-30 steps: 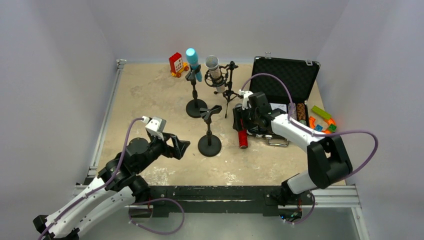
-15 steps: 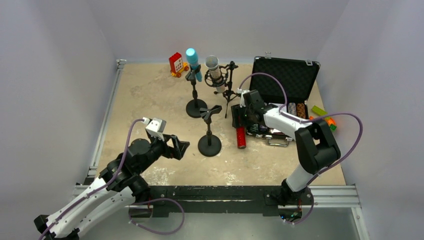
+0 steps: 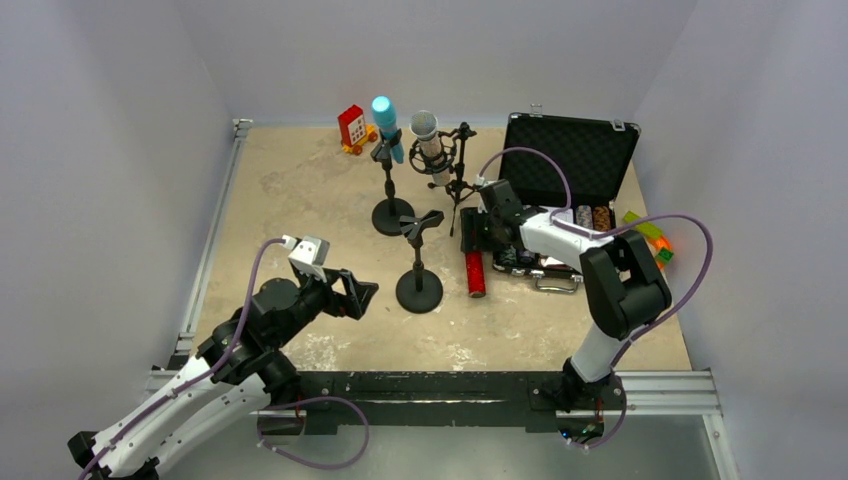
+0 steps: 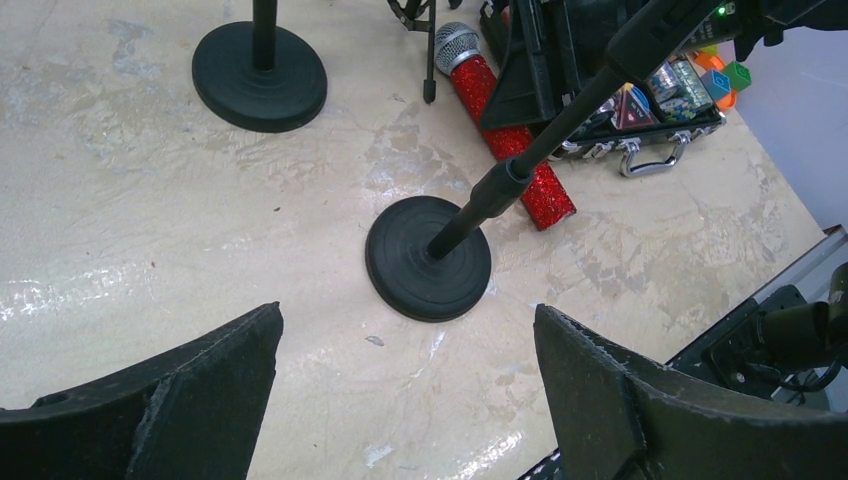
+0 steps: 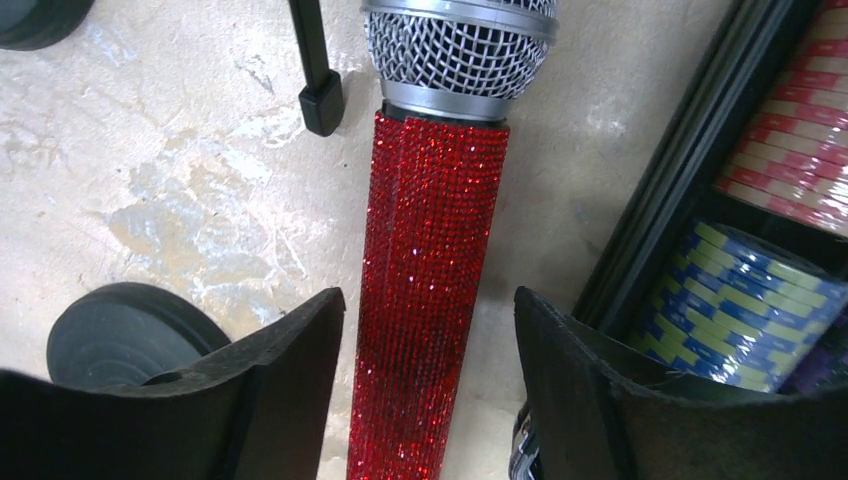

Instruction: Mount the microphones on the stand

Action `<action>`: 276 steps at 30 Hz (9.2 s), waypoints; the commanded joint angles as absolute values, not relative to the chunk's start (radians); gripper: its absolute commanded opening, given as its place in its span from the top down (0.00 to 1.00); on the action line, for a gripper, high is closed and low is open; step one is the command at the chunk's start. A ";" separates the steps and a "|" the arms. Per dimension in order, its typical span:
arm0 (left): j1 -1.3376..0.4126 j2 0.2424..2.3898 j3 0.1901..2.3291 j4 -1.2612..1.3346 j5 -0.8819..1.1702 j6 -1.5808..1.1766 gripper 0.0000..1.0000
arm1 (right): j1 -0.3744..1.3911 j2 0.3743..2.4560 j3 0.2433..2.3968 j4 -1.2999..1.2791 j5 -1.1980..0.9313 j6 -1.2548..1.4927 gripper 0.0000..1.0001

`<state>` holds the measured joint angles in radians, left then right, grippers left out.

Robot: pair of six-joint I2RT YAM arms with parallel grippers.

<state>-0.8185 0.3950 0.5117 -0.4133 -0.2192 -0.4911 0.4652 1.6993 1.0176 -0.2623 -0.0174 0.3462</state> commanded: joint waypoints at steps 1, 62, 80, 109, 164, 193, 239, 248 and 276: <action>-0.813 0.388 0.514 -0.406 -0.239 -0.516 0.01 | 0.462 1.751 1.044 -0.324 0.015 0.349 0.35; -0.908 1.117 1.302 0.228 0.347 -0.556 0.01 | 0.120 1.061 1.490 -0.489 -1.381 0.103 1.00; -0.962 1.325 1.349 0.493 0.226 -0.596 0.26 | 0.153 1.074 1.387 -0.396 -1.432 0.166 1.00; -0.956 1.269 1.298 0.564 0.224 -0.608 1.00 | 0.260 1.092 1.299 -0.667 -1.363 -0.265 0.30; -0.734 0.940 0.846 0.082 0.314 0.163 0.02 | 0.258 1.429 1.472 -1.018 -1.289 -1.185 1.00; -0.715 0.944 0.703 0.246 0.357 -0.026 0.98 | 0.390 1.613 1.418 -0.811 -1.339 -1.068 1.00; -0.715 0.689 0.440 0.272 0.357 -0.110 0.06 | 0.368 1.514 1.340 -0.723 -1.289 -0.868 0.12; -0.716 0.836 0.244 0.700 0.363 -0.082 0.06 | 0.303 1.416 1.294 -0.771 -1.214 -0.908 0.08; -0.716 1.150 0.448 0.800 0.408 -0.033 0.70 | 0.142 0.998 0.891 -0.413 -1.069 -0.488 0.08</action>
